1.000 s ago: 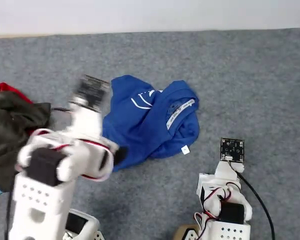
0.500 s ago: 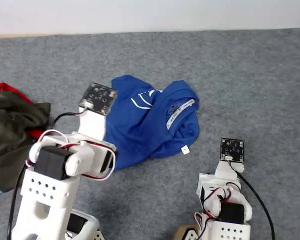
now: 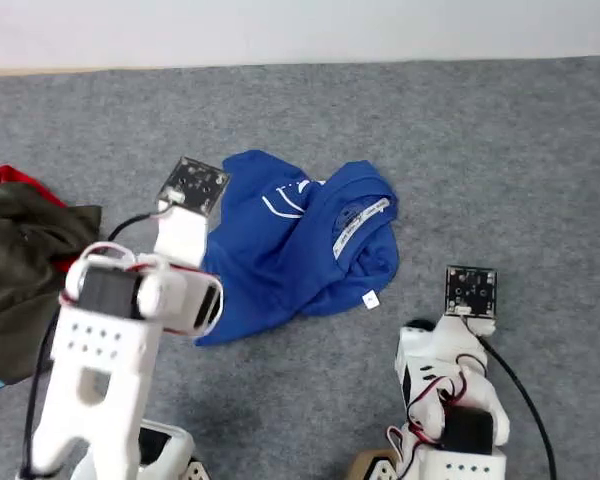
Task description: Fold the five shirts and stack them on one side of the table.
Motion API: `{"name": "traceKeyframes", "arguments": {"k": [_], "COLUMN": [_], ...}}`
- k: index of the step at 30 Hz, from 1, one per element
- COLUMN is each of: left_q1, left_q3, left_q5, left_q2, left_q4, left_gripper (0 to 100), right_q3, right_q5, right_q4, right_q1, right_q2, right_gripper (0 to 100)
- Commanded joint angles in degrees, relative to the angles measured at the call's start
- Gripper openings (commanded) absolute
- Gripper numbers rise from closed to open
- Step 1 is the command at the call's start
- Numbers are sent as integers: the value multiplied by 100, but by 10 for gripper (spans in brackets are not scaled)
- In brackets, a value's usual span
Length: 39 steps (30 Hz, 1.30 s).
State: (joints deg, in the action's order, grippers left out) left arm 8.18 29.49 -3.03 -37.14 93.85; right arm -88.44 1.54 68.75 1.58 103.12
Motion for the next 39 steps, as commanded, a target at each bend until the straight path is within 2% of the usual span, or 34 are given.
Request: {"name": "traceKeyframes", "arguments": {"k": [1, 6, 13, 15, 20, 23, 30, 36, 39], "left_q1": [-510, -1046, -1530, -1662, -2180, -2681, -3833, -4448, -4492], "left_q3": [-382, -980, -963, -963, -963, -963, -963, -963, -963], "left_q5": [-325, -448, -774, -862, -914, -967, -958, -932, -932], "left_q2": [475, 695, 712, 712, 712, 712, 703, 703, 703], "left_q4": [-229, -387, -519, -510, -519, -519, -492, -484, -484], "left_gripper": [130, 130, 130, 130, 130, 130, 130, 130, 130], "right_q3": [756, 1301, 2734, 3191, 4167, 4651, 5275, 6084, 6611], "right_q5": [-79, -220, -343, -747, -2462, -2954, -3156, -3121, -3112], "right_q4": [-154, -31, -31, -31, -31, -31, -31, -31, -31], "right_q1": [-215, -514, -971, -1138, -1560, -1903, -3178, -4119, -4523], "right_q2": [-40, -734, -3424, -4242, -5798, -6352, -7468, -8620, -9218], "right_gripper": [9, 8, 8, 8, 8, 8, 16, 192, 210]}}
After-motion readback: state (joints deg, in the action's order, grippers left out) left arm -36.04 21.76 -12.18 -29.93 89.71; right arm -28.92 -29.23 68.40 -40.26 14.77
